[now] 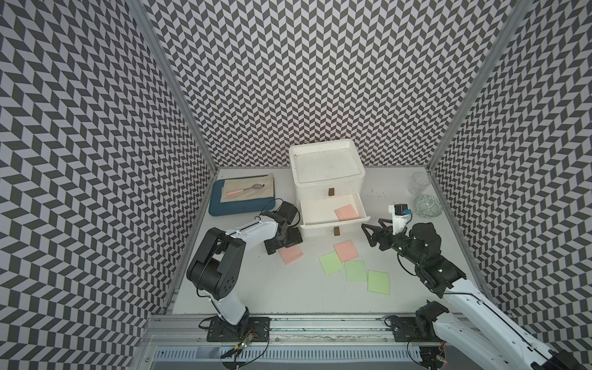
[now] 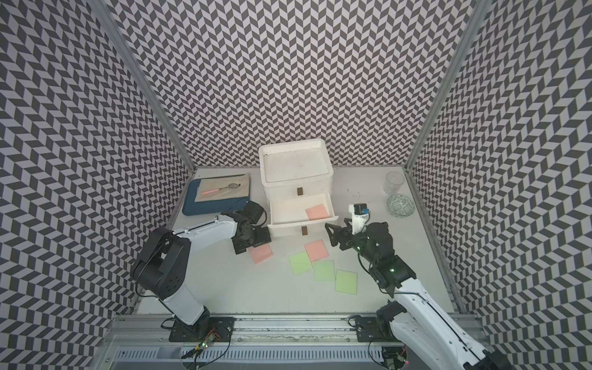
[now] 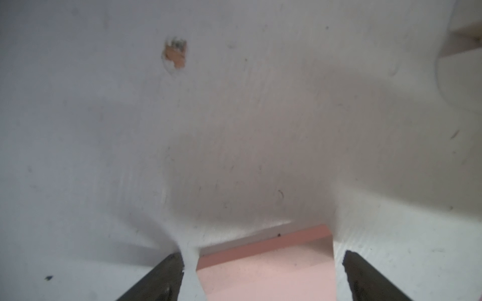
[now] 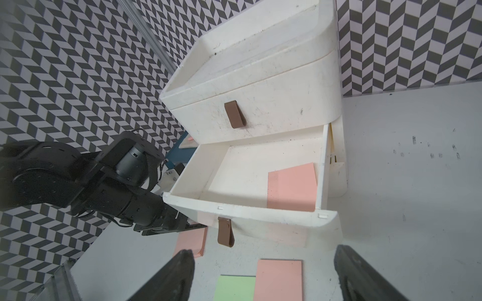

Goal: Please put the sticky notes in the drawer by color
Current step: Pick up the sticky notes from the center of the board.

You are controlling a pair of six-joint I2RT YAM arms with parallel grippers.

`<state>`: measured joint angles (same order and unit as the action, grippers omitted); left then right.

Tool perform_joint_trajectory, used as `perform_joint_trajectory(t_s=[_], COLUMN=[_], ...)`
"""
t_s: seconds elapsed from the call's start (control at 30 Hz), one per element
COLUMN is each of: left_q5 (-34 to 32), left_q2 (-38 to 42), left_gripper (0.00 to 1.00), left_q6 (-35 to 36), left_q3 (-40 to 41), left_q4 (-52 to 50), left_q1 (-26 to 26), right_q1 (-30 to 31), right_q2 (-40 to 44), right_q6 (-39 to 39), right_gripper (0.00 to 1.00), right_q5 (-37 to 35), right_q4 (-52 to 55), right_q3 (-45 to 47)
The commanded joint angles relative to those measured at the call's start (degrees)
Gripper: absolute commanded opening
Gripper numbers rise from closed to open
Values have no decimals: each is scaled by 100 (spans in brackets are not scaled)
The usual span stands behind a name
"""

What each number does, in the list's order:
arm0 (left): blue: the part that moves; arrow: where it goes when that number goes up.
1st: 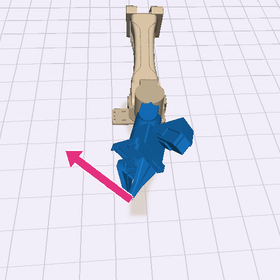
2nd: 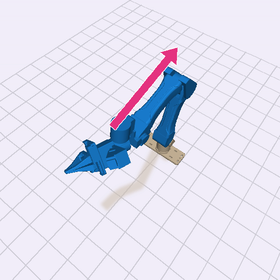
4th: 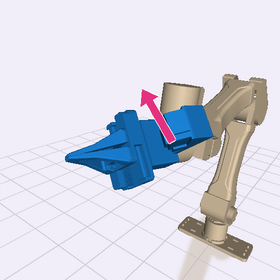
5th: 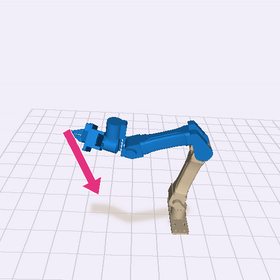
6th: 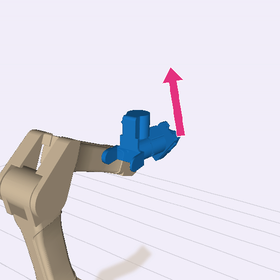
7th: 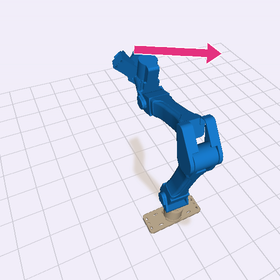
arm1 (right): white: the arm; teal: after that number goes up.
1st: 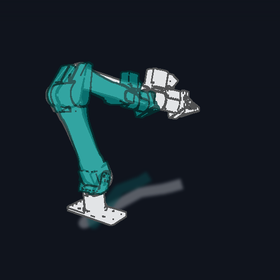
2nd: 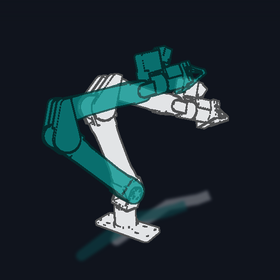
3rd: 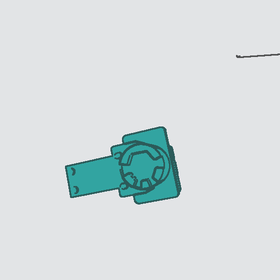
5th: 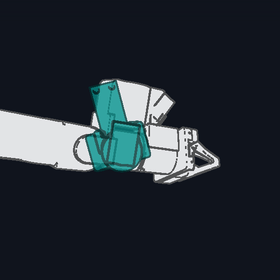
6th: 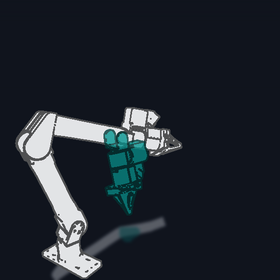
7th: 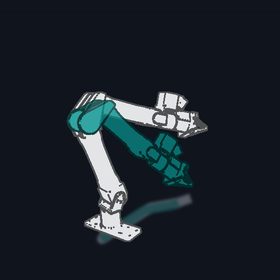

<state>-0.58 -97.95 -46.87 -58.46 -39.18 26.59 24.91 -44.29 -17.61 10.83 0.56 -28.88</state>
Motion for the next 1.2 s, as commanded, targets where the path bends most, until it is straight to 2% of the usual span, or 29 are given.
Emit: perform_joint_trajectory(t_s=[0.0,0.13,0.23,0.33,0.73,0.87,1.0,1.17], left_q5=[306,293,652,744,-24,-30,5,-186], left_q2=[-392,-240,-143,-298,-1142,-1111,-969,-622], left_gripper=[100,100,98,96,95,90,80,79], left_q6=[-487,-831,-1030,-1092,-1199,-1201,-1195,-1188], left_q3=[235,594,963,1002,99,303,558,738], left_q4=[-93,103,546,617,-625,-590,-454,-480], left_q1=[32,16,1,6,380,373,324,187], right_q1=[82,97,110,117,115,117,119,113], right_q2=[163,304,341,368,526,630,676,652], right_q6=[-32,-36,-41,-45,-47,-49,-47,-43], right_gripper=[88,88,88,88,88,88,88,88], right_q5=[-170,-211,-230,-230,-352,-379,-397,-424], right_q4=[-306,-317,-328,-341,-238,-225,-245,-242], right_q3=[76,113,128,146,138,155,181,181])
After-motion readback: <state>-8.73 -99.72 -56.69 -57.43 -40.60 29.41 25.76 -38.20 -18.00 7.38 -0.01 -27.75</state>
